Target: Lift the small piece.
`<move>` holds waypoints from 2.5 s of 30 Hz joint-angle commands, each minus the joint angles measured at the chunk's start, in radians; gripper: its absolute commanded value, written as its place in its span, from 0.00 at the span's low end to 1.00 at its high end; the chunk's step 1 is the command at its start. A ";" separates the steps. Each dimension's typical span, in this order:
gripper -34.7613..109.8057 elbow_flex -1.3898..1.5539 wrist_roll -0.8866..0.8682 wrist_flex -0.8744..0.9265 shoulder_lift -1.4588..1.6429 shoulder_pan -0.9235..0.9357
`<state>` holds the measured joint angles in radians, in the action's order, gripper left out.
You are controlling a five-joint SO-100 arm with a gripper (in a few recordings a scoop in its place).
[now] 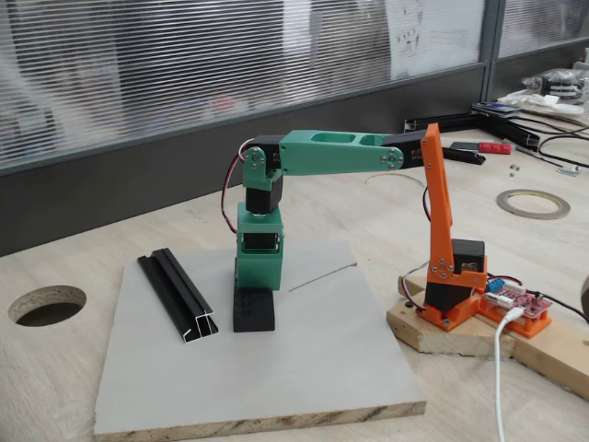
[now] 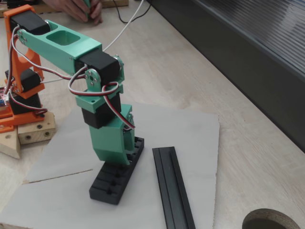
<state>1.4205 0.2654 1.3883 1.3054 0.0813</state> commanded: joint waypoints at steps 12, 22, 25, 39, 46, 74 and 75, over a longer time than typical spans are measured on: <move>0.42 0.005 0.017 0.005 0.011 0.021; 0.42 0.005 0.006 0.005 0.011 0.021; 0.42 0.005 0.006 0.003 0.011 0.021; 0.26 0.005 0.008 0.006 0.011 0.009; 0.26 -0.005 0.008 0.006 0.012 0.020; 0.26 -0.012 0.006 0.172 0.285 0.023; 0.26 -0.012 0.006 0.172 0.299 0.023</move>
<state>1.4174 0.2638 1.5417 1.5248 0.0813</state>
